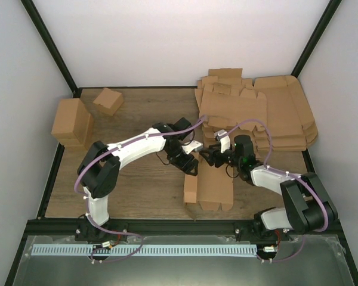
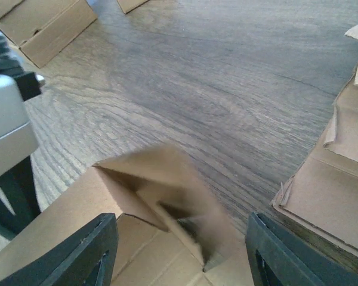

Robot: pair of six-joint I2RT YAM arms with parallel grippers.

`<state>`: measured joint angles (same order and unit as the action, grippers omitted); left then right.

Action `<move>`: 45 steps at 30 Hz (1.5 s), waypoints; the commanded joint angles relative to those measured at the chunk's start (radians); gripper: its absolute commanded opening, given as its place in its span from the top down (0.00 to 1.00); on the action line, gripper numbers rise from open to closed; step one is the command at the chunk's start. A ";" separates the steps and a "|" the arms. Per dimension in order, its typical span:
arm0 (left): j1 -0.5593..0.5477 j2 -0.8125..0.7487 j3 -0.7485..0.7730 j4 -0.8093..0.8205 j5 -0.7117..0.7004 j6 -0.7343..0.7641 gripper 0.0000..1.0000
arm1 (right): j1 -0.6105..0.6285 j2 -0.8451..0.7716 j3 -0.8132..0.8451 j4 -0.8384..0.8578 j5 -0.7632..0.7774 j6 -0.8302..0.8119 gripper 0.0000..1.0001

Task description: Fold the paper box

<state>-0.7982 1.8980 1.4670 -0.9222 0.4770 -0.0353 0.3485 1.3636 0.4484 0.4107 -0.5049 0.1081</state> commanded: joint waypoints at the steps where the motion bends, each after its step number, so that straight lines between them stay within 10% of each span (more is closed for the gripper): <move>1: 0.010 0.007 0.047 -0.018 0.027 0.041 0.27 | -0.032 -0.051 0.066 -0.105 -0.083 -0.056 0.39; 13: 0.011 0.024 0.071 -0.042 0.025 0.063 0.27 | -0.069 -0.072 0.345 -0.360 0.177 -0.305 0.38; 27: 0.011 0.016 0.076 -0.048 0.010 0.053 0.28 | -0.108 0.157 0.647 -0.836 -0.139 -0.830 0.45; 45: 0.011 0.006 0.073 -0.018 -0.001 -0.012 0.28 | -0.058 0.361 0.787 -0.925 -0.178 -0.978 0.51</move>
<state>-0.7914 1.9083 1.5185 -0.9596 0.4820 -0.0235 0.2668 1.7004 1.1713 -0.4908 -0.6666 -0.8246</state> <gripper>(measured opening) 0.725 0.508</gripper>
